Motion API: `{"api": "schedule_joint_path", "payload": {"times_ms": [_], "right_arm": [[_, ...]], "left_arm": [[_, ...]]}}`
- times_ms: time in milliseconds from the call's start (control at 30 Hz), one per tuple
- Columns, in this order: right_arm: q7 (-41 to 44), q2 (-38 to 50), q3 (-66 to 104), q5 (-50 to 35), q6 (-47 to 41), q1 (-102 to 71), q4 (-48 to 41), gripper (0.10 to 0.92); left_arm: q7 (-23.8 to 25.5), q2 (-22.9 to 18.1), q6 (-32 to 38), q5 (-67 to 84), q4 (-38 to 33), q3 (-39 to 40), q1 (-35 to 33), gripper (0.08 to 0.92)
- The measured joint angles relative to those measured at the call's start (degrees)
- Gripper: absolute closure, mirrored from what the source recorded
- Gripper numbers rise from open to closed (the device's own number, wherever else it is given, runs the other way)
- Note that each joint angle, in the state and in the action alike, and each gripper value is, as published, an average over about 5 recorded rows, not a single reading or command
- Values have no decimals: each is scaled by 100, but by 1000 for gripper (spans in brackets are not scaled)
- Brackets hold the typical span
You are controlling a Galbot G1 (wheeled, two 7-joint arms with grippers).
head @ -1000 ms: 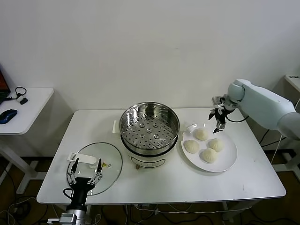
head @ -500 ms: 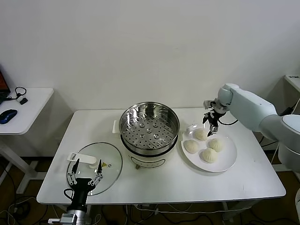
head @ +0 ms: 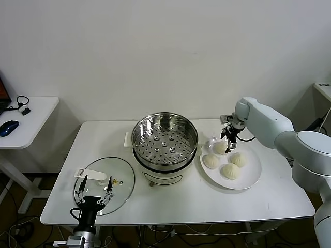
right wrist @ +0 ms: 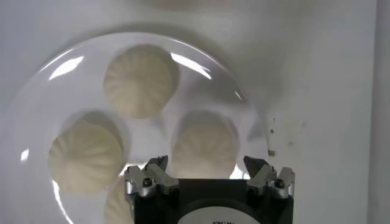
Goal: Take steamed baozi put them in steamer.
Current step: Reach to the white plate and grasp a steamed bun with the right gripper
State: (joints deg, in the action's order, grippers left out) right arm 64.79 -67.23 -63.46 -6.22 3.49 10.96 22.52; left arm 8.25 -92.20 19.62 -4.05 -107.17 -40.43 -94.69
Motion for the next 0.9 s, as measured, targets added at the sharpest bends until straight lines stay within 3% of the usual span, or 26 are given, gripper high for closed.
{"api": "schedule_joint_path", "payload": {"times_ms": [333, 600, 900], "right_arm": [[-24, -110, 151, 176, 66, -71, -196, 203], [-53, -164, 250, 303, 111, -102, -308, 347], [-63, -61, 212, 314, 115, -36, -167, 388]], "left_arm": [[-1, 0, 25, -4, 46, -27, 15, 177], [-10, 0, 65, -20, 86, -38, 18, 177], [-18, 0, 77, -33, 84, -48, 17, 177]]}}
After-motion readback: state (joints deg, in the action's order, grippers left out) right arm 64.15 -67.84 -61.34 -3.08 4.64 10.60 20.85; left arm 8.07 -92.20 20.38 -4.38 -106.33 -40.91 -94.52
